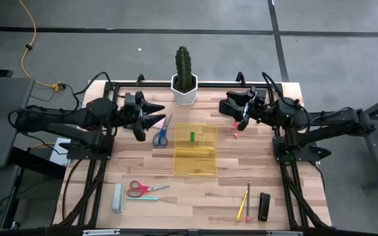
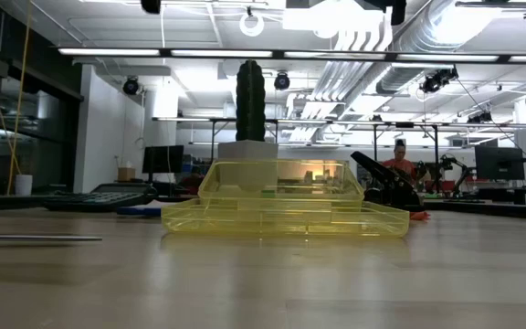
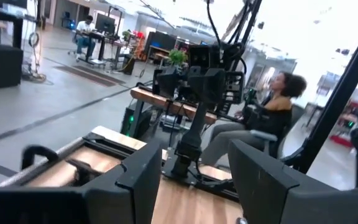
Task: Pack school essentials
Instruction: Put the blue scissors into the yellow supply box
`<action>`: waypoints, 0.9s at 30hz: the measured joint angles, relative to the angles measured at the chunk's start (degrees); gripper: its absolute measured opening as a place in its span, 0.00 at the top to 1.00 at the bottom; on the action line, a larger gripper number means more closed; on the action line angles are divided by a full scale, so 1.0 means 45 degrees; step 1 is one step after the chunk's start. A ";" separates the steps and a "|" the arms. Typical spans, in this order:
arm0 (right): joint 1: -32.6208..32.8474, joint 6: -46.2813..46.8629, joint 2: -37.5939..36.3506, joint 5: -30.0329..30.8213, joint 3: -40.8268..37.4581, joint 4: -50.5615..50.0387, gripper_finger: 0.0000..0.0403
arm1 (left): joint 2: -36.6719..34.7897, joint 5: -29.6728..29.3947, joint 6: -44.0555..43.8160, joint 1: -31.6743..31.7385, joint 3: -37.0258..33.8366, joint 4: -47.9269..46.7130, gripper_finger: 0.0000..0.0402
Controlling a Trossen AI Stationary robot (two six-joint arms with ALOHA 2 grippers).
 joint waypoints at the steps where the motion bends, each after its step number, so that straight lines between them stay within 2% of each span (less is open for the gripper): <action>1: 0.0000 0.0000 0.0000 0.0000 0.0000 -0.0005 0.37 | -0.0056 -0.0014 -0.0141 0.0000 -0.0156 0.0098 0.57; 4: 0.0000 0.0000 0.0000 0.0001 0.0000 -0.0009 0.37 | -0.0160 -0.0069 -0.0129 0.0005 -0.0222 0.0016 0.57; 13: 0.0000 -0.0005 0.0000 -0.0093 0.0000 -0.0288 0.37 | -0.0210 -0.0154 0.1664 0.0005 -0.0222 -0.0162 0.57; 18: 0.0000 0.0222 0.0000 -0.0097 0.0000 -0.0485 0.37 | -0.0210 -0.0399 0.1429 0.0008 -0.0219 -0.0840 0.57; 21: 0.0000 0.0418 0.0000 -0.0097 0.0000 -0.0563 0.37 | -0.0198 -0.2416 -0.0220 0.0017 -0.0217 -0.2537 0.57; 23: 0.0000 0.0442 0.0000 -0.0097 0.0000 -0.0597 0.37 | 0.0025 -0.3263 -0.1444 0.0153 -0.0217 -0.4060 0.57; 27: 0.0000 0.0472 0.0000 -0.0097 0.0000 -0.0629 0.37 | 0.0786 -0.2871 -0.4571 0.0697 -0.0210 -0.7475 0.57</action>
